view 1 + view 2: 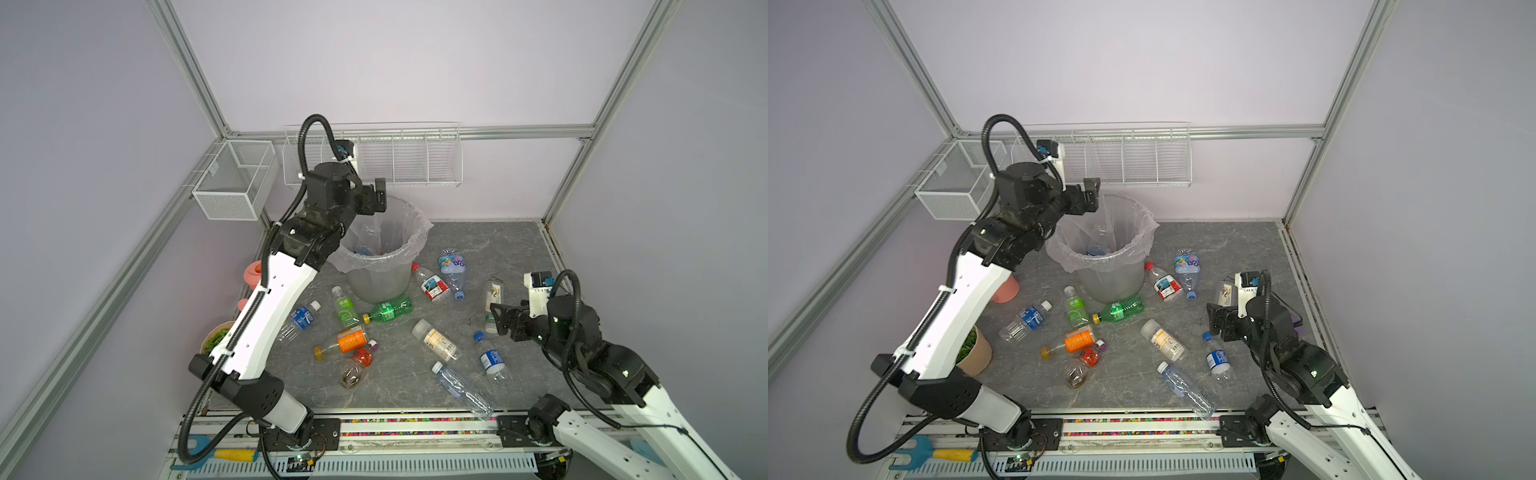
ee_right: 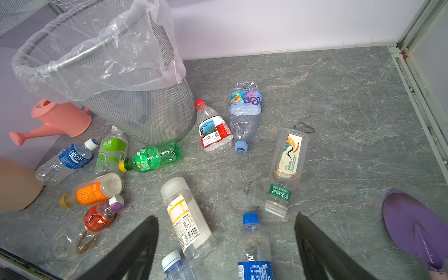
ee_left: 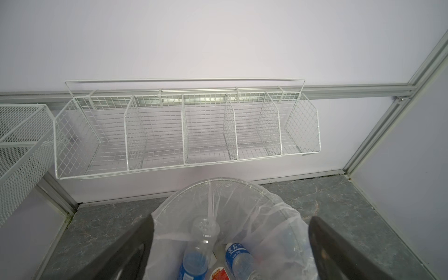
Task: Throw the plastic bottles in the bin
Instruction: Throw the plastic bottle into the trash bin, then pick up the plastic bottle from the center of the table.
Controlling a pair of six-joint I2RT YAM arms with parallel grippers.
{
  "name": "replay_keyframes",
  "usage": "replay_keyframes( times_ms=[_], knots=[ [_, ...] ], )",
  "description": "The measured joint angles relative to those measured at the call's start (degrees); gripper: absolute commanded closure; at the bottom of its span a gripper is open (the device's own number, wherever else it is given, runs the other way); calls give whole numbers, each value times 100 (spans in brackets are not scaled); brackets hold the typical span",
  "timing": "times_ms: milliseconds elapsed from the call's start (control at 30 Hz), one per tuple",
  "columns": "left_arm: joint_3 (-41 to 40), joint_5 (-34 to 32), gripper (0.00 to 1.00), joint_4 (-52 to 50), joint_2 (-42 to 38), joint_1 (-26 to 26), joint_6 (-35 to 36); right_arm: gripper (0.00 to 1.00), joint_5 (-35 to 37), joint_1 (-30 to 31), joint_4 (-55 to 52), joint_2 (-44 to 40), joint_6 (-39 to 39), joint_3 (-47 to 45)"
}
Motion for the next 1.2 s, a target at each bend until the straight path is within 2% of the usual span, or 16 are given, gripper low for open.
replay_keyframes(
  times_ms=[200,467,767,1200],
  knots=[
    [-542,240,1,444,-1338,-2,0,10,-20,0,2,85,0,0],
    [-1558,577,6,656,-2577,-11,-107,10,-90,0,2,164,-2,4],
    [-2758,772,14,280,-3506,-11,-345,10,-457,-9,-2,487,-195,109],
    [-4172,896,21,-527,-4415,-11,-859,6,-1563,-20,2,1794,-734,474]
  ],
)
